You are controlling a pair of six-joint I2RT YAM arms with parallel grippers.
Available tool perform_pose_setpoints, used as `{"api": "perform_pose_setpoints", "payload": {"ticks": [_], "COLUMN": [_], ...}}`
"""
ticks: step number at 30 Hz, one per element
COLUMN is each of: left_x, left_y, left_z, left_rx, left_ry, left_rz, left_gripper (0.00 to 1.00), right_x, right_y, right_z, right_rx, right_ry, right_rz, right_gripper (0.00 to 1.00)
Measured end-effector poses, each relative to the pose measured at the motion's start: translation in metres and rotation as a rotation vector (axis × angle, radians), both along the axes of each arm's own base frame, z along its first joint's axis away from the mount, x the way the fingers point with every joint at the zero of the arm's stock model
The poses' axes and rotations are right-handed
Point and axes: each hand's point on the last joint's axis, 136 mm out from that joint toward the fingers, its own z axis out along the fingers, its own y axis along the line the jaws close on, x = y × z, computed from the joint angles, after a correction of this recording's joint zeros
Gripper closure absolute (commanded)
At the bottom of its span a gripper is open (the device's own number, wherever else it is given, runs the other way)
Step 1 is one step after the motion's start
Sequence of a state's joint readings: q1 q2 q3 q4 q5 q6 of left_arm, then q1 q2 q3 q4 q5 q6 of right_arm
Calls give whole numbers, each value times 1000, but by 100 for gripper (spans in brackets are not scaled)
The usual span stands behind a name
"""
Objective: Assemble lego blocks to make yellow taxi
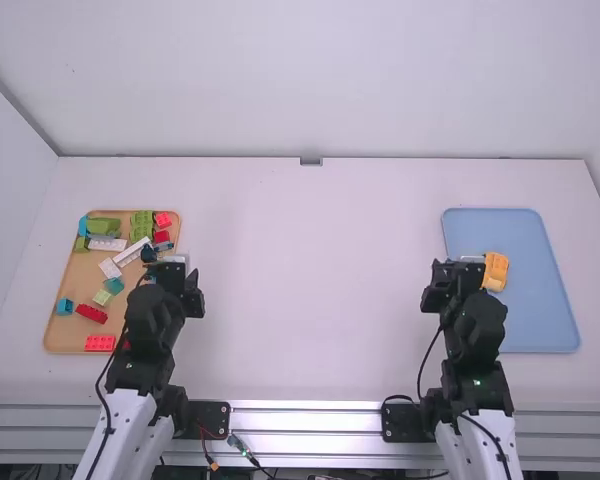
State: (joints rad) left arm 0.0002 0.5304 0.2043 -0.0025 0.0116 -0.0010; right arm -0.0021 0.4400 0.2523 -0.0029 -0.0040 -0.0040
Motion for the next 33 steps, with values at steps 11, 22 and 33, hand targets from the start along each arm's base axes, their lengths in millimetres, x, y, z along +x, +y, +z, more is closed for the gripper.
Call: {"api": "perform_pose_setpoints", "payload": {"ticks": [11,22,33], "left_x": [-21,-18,-20], "left_y": [1,1,2], "left_z": [-43,-7,22], "left_rx": [3,3,3], "left_ry": [-14,-175,-302], "left_rz": [6,8,9], "left_gripper": [100,100,100], "right_x": [-17,-20,-23], "right_y": [0,0,0], "right_z": [-49,-37,-15], "right_rx": [1,-2,-2], "right_ry": [3,-99,-198], "right_rz": [-3,-1,-2], "right_gripper": [100,100,100]}}
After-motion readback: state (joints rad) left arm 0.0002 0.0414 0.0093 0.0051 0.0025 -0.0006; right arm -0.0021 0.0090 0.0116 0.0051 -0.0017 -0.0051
